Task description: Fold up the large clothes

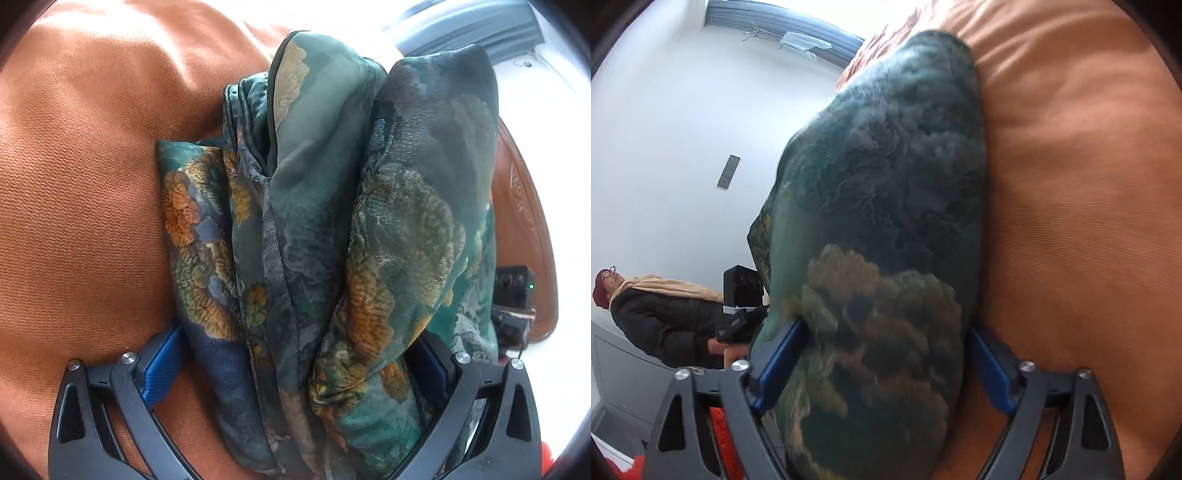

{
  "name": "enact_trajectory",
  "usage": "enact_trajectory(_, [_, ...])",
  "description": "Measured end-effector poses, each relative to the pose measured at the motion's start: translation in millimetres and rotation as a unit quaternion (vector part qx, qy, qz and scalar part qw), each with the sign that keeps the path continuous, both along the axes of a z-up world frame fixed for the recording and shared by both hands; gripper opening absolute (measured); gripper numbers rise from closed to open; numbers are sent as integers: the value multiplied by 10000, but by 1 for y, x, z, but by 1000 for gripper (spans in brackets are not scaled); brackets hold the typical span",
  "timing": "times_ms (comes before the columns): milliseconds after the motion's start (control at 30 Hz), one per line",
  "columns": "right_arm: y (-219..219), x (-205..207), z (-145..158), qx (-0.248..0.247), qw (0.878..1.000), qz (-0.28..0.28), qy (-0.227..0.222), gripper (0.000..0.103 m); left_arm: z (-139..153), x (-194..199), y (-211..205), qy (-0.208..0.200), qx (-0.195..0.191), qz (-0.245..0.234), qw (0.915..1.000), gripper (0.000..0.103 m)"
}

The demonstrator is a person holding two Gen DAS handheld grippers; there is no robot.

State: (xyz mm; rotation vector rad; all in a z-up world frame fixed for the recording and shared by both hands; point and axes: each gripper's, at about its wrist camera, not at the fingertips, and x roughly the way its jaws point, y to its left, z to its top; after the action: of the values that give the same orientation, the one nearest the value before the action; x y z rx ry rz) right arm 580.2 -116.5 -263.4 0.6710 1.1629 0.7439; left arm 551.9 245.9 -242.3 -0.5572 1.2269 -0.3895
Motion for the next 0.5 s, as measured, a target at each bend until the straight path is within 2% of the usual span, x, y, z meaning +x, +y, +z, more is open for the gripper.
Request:
enact_trajectory(67, [21,1,11,-671,9970,165,-356,84,6,-3,-2,-70,56,10,10000,79])
enact_trajectory(100, [33,-5,22,-1090,9915,270,-653,80,15,-6,-6,-155,243,36,9996,68])
enact_trajectory(133, [47,-14,37,-1539,9819,374,-1041,75,22,-9,-10,-234,409,9,9989,60])
enact_trajectory(200, [64,-33,59,-1972,9657,492,-1618,70,40,-17,-18,-406,717,-46,9966,53])
enact_trajectory(267, [71,-50,78,-2088,9553,551,-2020,66,63,-25,-26,-671,807,-62,9945,50])
enact_trajectory(400, [73,-74,119,-2099,9377,509,-2720,65,105,-25,-44,-1120,893,-96,9896,49])
enact_trajectory(500, [51,-70,146,-1948,9365,274,-2904,65,130,-10,-66,-1431,854,-241,9857,49])
